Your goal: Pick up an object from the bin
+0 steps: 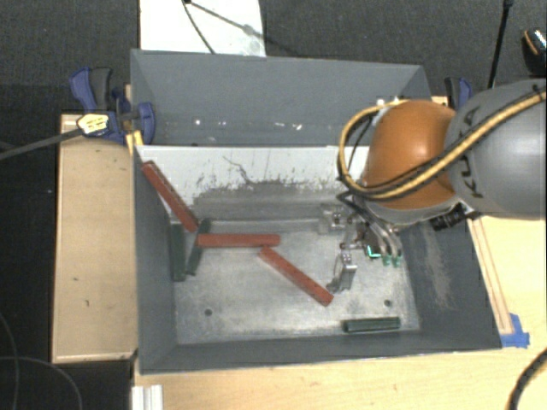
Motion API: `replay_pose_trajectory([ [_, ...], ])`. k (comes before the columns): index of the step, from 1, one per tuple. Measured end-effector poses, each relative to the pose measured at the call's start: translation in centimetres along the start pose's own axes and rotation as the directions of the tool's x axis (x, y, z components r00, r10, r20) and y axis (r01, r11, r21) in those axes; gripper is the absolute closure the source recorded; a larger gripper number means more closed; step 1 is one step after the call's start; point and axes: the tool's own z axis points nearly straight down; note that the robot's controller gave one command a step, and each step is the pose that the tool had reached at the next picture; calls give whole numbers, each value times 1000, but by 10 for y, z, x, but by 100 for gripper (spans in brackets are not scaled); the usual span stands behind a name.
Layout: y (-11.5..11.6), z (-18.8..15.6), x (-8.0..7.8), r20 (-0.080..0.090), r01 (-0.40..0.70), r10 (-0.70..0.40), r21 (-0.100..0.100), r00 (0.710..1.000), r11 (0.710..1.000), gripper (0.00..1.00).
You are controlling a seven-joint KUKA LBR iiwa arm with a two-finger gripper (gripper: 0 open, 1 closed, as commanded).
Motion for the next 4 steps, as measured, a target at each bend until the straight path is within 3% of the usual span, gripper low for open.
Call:
replay_pose_trajectory([
  [1, 31, 81, 22, 0, -182, 182, -1, 983, 983, 0],
  [2, 49, 47, 41, 4, -244, 244, -1, 970, 970, 0],
  [3, 41, 33, 59, 0, -434, 435, 0, 901, 901, 0],
  [4, 10, 80, 50, 0, -564, 564, 0, 825, 825, 0],
])
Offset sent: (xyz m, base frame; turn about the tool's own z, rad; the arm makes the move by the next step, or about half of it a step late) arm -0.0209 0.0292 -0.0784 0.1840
